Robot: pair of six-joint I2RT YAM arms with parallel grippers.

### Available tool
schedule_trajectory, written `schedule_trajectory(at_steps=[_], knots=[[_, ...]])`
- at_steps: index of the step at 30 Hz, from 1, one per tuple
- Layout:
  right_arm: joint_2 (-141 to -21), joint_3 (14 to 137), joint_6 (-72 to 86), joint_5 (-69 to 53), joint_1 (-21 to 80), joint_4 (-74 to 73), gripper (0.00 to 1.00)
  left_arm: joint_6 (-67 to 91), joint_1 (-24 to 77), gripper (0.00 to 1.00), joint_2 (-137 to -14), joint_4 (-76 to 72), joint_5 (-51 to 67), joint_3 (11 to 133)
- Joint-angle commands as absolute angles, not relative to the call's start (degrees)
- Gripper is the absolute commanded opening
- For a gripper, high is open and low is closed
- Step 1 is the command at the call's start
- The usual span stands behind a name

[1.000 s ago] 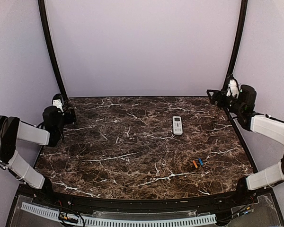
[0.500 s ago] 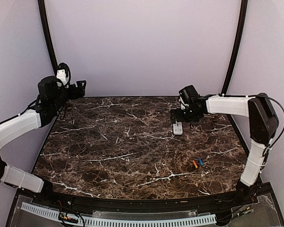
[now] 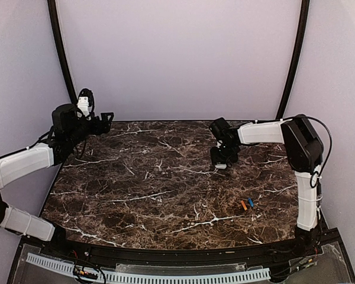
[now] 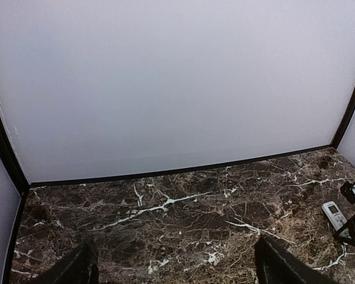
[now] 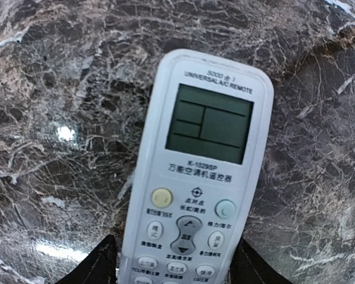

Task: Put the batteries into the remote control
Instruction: Pick up the remote control from the center of the board, then pass from the right arm to the left

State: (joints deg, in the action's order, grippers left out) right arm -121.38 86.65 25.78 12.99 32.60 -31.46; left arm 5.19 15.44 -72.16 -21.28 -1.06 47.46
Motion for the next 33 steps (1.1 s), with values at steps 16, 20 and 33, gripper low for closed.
schedule_trajectory(at_steps=[16, 20, 33], knots=[[-100.92, 81.38, 4.55, -25.13, 37.88, -41.85, 0.23, -66.06, 39.68, 0.8, -75.2, -11.89, 19.54, 43.65], [-98.64, 82.43, 3.7, -28.48, 42.95, -45.4, 0.23, -68.83, 43.15, 0.81, -75.92, -10.38, 21.9, 45.3], [-101.3, 89.94, 5.21, -30.92, 51.66, -48.55, 0.22, -71.15, 49.36, 0.78, -80.17, -17.06, 17.08, 45.18]])
